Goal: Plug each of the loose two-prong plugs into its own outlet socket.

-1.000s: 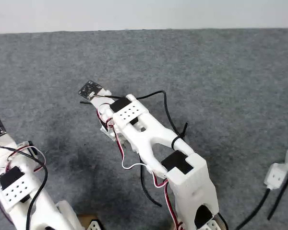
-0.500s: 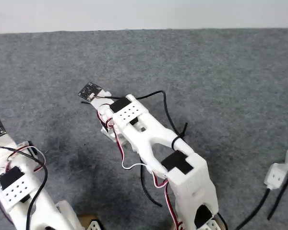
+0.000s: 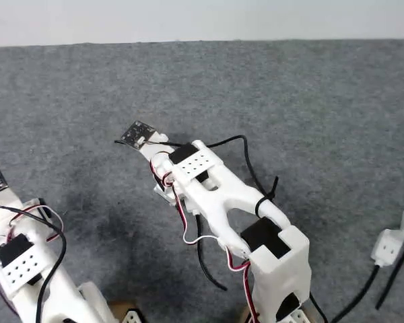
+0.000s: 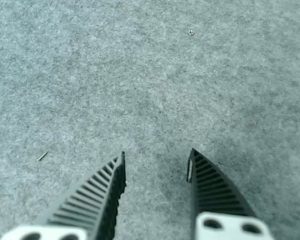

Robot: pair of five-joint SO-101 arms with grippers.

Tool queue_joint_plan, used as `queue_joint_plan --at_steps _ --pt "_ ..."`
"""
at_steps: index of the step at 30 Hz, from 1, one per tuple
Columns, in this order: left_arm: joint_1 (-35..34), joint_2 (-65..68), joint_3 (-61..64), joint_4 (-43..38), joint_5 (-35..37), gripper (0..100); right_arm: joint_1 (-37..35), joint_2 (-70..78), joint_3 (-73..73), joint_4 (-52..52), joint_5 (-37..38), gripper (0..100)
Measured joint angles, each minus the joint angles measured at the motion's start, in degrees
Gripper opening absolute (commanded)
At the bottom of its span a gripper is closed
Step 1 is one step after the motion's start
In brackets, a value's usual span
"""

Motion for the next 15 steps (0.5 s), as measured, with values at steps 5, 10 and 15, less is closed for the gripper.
queue_joint_plan --at_steps 5,10,15 --pt "0.0 0.0 0.0 0.0 0.0 19 -0.2 -0.4 -0.8 0.0 0.0 3.7" --pt "0.0 0.0 0.0 0.0 0.0 19 -1.8 -0.4 -1.2 -0.9 -0.9 17.2" --pt "0.0 0.0 0.0 0.0 0.0 19 -2.1 2.0 -2.0 -3.3 -2.5 17.7"
